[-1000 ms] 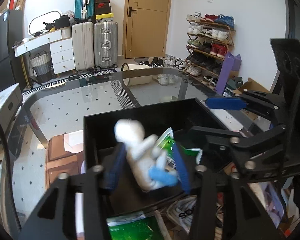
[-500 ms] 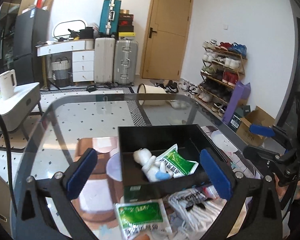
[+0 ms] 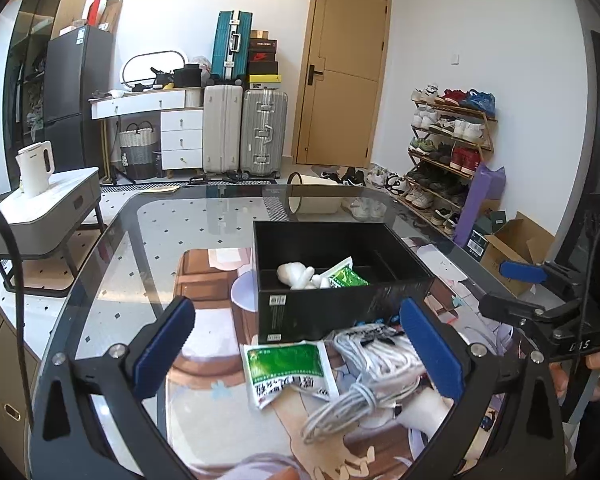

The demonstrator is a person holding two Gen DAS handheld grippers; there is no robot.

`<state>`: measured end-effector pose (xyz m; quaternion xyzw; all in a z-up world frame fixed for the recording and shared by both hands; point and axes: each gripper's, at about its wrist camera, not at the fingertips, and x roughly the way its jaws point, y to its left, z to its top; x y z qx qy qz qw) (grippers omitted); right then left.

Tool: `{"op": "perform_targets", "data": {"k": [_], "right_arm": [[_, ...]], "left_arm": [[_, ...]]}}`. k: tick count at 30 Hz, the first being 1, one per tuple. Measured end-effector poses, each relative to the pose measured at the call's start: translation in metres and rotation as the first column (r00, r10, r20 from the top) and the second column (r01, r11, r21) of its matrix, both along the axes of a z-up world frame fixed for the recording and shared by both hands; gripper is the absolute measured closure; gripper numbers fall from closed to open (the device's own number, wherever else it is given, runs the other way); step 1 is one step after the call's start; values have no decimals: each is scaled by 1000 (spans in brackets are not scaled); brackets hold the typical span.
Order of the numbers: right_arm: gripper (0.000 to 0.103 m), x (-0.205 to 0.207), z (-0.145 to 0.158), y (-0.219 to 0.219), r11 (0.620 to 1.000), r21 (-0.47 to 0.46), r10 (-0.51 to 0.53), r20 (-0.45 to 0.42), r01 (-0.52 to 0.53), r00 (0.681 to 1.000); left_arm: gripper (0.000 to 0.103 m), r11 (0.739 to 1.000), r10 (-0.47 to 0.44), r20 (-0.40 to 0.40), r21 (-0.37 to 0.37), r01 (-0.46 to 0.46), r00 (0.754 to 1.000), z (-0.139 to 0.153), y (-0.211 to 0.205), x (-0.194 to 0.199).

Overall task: Organize soft objects
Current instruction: 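Move both tools back over the remaining pile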

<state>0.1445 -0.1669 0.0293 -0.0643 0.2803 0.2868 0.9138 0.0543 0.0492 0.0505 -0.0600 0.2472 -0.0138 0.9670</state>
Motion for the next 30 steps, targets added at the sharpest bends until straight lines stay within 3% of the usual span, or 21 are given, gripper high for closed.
{"op": "perform_targets", "data": {"k": [10,30], "right_arm": [[1,-9,-22,1,995,-99,-10,-37,7,999],[1,-6,-60,16,990,-128,47,-145,-65,988]], "left_arm": [[0,1000,13,-26,-9,-13,1000,-19,-4,-9],[0,1000,-3,-69,-3,3,998,-52,-16,-20]]}}
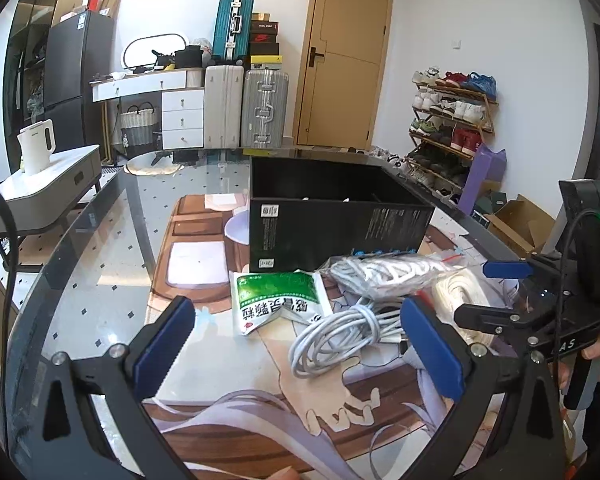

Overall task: Organize soft objects
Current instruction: 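Move both tools back over the remaining pile, then lower the right gripper onto the bagged white rope and close it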

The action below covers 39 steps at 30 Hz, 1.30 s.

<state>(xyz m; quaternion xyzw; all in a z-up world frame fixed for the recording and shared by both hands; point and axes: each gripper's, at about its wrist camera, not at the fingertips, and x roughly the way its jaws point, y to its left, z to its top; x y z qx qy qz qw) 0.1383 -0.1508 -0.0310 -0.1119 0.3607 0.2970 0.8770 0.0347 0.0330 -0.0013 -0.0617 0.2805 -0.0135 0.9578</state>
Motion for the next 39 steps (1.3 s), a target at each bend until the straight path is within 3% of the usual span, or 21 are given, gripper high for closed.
{"op": "perform_targets", "data": {"k": [15,24,39], "right_arm": [[1,11,-16,5,1000,-14,-1,-42,1,999],[2,12,-16,-3,1000,-12,2,-47,-2,999],[48,5,-11,-1,996,13,87,-44,-86,995]], "left_arm": [[0,999,-28,-22,21,28,999,-6,-7,2],[0,999,-33,-26,-7,33,999,-8,-3,2],[0,999,-33,-30,-3,33,999,-10,-2,3]]}}
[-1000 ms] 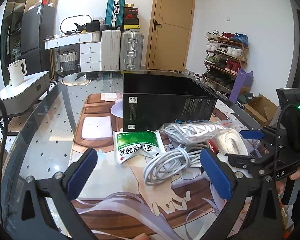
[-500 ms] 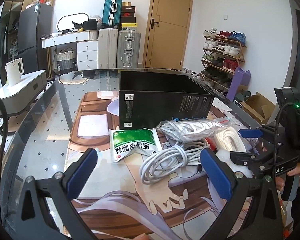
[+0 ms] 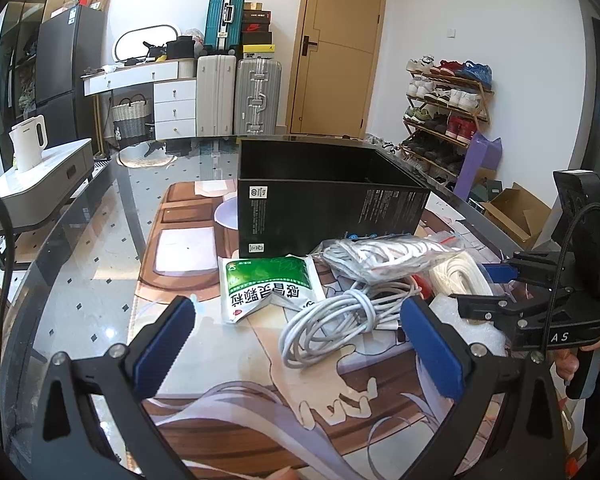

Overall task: Organize soft objects
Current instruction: 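Lower the right gripper onto the bagged white rope and close it, then lift the rope bag with the right gripper while the left gripper grasps white foam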

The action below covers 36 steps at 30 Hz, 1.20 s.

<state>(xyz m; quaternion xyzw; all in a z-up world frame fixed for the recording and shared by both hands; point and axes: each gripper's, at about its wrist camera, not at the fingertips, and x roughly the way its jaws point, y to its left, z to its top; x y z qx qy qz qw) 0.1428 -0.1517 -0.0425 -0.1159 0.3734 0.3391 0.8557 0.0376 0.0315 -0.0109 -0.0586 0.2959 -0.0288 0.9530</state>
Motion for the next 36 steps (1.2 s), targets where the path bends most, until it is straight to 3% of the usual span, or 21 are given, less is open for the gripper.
{"op": "perform_targets", "data": {"k": [8,16,22,26,34,36], "right_arm": [[62,-1,6,-9,999,32,-11,14,11,1000],[69,-6,18,-18,998,69,-18,56,14,998],[68,-7,12,-12,1000,30,-9,46,7,999],[52,-9,4,-1,999,-36,-10,52,12,999],[53,-12,-8,13,993,-118,10,83,0,997],[58,-13,-6,12,993,-119,16,98,-4,995]], "left_arm": [[0,1000,0,1,4,0,1000,-1,0,0],[0,1000,2,0,13,-2,1000,-1,-2,0],[0,1000,3,0,13,-3,1000,-1,-2,0],[0,1000,2,0,11,-2,1000,-1,-2,1],[0,1000,0,0,11,0,1000,-1,-4,1],[0,1000,0,-3,11,0,1000,-1,-4,2]]}}
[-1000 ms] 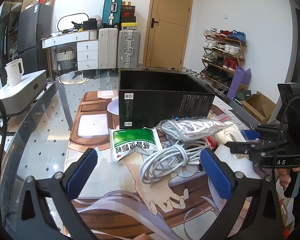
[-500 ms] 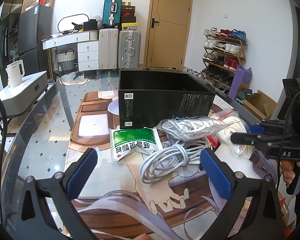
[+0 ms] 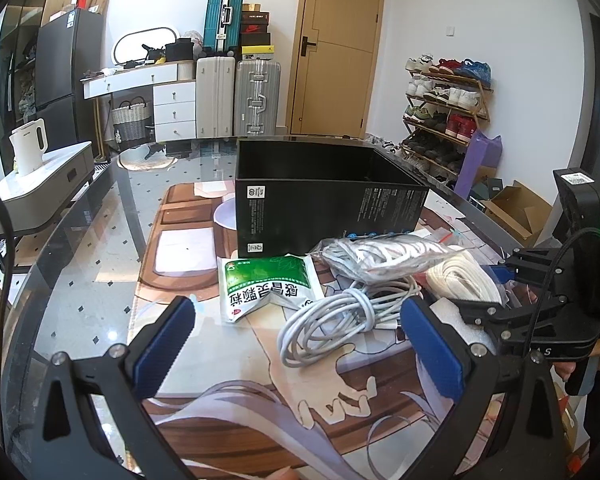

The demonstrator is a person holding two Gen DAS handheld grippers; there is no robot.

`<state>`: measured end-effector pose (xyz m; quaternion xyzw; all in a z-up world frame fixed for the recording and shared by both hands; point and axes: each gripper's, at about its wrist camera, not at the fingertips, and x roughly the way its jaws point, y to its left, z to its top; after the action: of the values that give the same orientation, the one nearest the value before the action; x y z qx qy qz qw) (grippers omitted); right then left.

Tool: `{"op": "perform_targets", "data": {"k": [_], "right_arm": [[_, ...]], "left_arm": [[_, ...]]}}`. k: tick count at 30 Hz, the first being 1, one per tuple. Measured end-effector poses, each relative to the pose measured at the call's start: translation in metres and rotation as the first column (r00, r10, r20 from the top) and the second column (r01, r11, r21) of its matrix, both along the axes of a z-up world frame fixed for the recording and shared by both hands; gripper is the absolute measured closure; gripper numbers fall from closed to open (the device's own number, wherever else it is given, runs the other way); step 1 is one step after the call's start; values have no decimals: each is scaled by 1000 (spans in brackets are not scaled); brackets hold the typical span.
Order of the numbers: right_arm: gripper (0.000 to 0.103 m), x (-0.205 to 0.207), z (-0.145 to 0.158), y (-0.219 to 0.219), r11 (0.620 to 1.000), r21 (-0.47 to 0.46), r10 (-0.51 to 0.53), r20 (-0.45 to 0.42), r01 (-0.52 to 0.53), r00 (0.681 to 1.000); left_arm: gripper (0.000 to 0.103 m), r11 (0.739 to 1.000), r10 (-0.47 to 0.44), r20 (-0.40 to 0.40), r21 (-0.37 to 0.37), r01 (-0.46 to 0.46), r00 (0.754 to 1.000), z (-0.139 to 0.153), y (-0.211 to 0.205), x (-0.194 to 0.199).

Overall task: Organize soft objects
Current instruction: 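Lift the rope bag with the right gripper while the left gripper grasps white foam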

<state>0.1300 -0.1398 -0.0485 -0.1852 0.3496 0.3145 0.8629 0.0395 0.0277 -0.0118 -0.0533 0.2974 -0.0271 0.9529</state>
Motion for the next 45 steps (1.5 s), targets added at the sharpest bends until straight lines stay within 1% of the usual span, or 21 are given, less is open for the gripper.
{"op": "perform_targets", "data": {"k": [1,2,8,13,17,22,26,32,37,42,45], "right_arm": [[63,0,1,-2,1000,3,2,6,-2,1000],[64,-1,3,-3,1000,7,-1,12,0,1000],[65,2,22,-23,994,108,-16,21,13,1000],[65,-1,32,-30,989,150,-21,34,15,999],[65,-5,37,-30,988,157,-6,43,0,999],[65,-8,42,-32,986,164,10,50,-18,999],[65,-9,43,-36,987,163,6,51,-14,999],[65,-9,47,-43,984,180,-11,50,2,999],[65,-7,46,-48,983,181,-22,44,14,999],[65,-6,44,-46,984,175,-21,38,14,999],[65,-6,44,-45,985,173,-14,37,7,999]], "left_arm": [[0,1000,1,2,0,-1,1000,0,0,-1],[0,1000,1,2,1,-1,1000,0,0,-1],[0,1000,5,-13,18,-5,1000,2,-3,-1],[0,1000,-10,-22,0,10,1000,6,-13,-9],[0,1000,-9,-29,30,10,1000,4,-29,-14],[0,1000,-15,-39,10,16,999,2,-47,-16],[0,999,-19,-35,35,21,999,1,-67,-16],[0,997,-66,-55,41,68,996,-7,-90,-13],[0,996,-72,-85,41,75,994,-12,-101,-8],[0,993,-62,-101,89,71,993,-17,-110,-5],[3,994,-72,-116,78,82,991,-21,-110,-4]]}}
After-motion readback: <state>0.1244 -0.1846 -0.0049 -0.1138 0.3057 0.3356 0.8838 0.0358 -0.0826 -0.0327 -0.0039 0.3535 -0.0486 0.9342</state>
